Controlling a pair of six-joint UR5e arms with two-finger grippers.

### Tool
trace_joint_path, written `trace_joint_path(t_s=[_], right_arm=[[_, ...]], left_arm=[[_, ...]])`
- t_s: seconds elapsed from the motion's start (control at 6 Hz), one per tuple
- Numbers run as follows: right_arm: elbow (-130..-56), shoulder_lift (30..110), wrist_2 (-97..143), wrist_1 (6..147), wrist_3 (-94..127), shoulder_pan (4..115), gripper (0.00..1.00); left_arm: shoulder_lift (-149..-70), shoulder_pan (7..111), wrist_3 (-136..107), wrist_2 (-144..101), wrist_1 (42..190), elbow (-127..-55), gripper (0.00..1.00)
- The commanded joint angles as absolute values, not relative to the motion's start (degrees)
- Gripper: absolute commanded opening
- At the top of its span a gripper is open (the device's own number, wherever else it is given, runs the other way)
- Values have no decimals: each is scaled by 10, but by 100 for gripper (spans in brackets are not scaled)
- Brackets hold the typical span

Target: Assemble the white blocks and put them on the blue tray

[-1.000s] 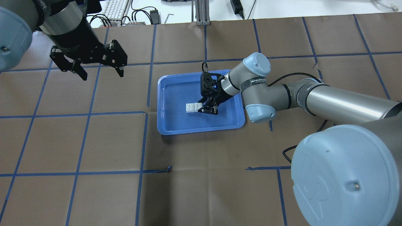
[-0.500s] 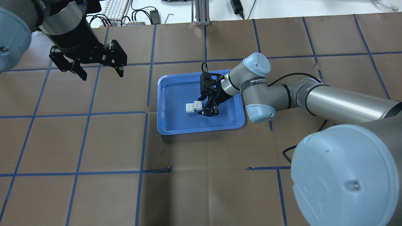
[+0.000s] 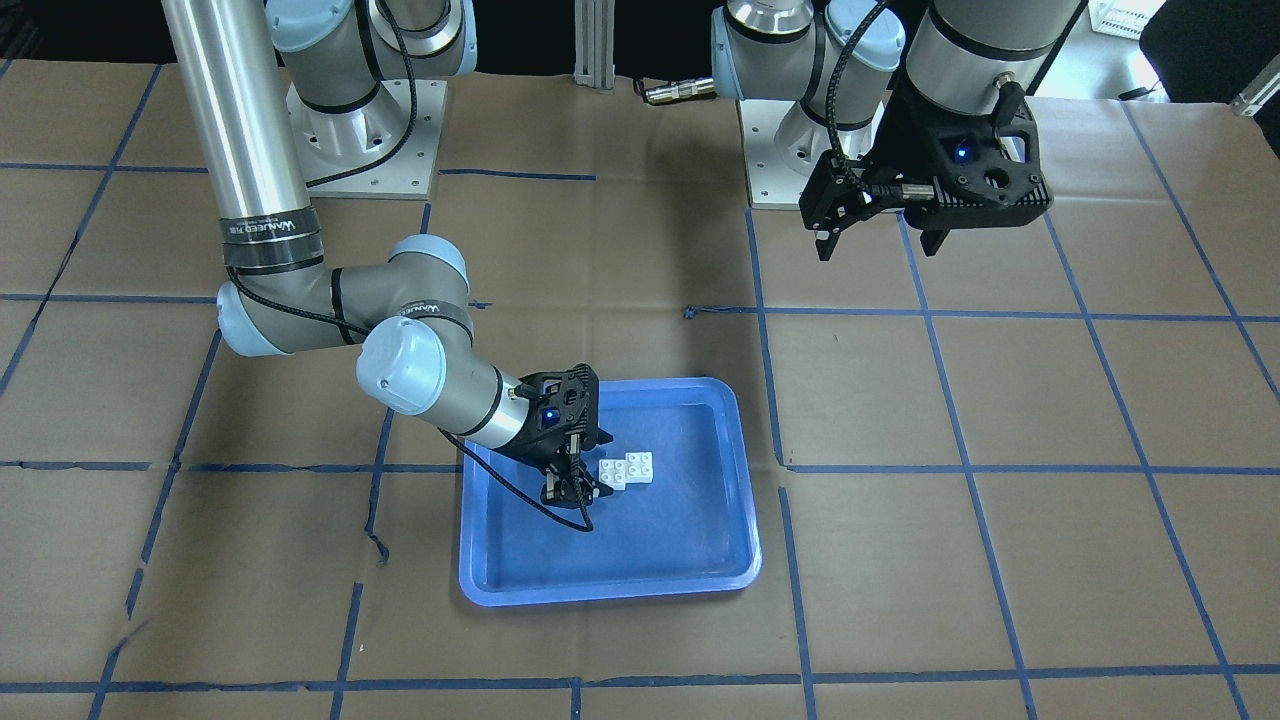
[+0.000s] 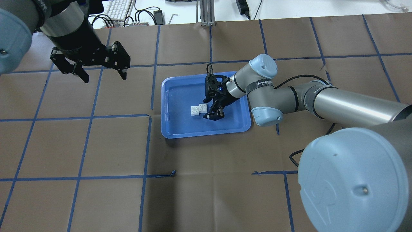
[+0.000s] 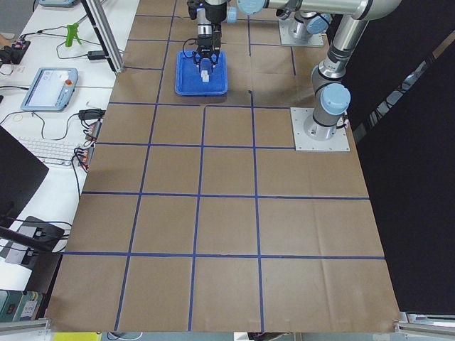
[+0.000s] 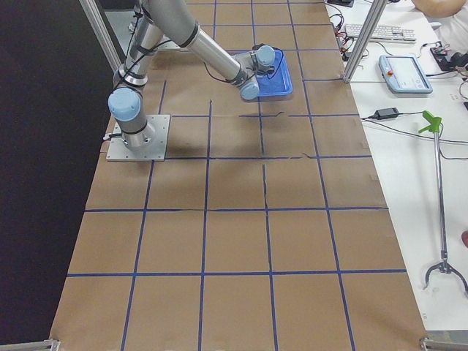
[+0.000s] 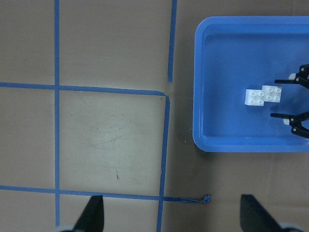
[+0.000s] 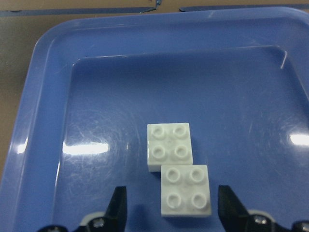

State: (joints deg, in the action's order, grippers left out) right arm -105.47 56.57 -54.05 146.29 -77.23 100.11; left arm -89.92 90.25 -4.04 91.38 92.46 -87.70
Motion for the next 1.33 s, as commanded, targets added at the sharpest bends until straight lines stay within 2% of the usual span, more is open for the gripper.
trace_joint_path(t_s=[0.0,0.17,0.33,0.5,1.17], right_arm=[[-1056,567,-541,1459,-764,1001,72],[-1056,567,-544,1457,-745,1001,73],[-1056,567,-544,1457,-741,1001,78],[-1053,572,-547,1459,-739,1001,99],[-1046,657,-650,1422,-689,963,100]], left_arm=[[-898,903,-40,914,925,-877,99],[-898,903,-40,914,925,-877,99],[-898,903,-40,914,925,-877,99],[-898,903,-40,913,925,-877,99],[-898,903,-40,914,925,-877,99]])
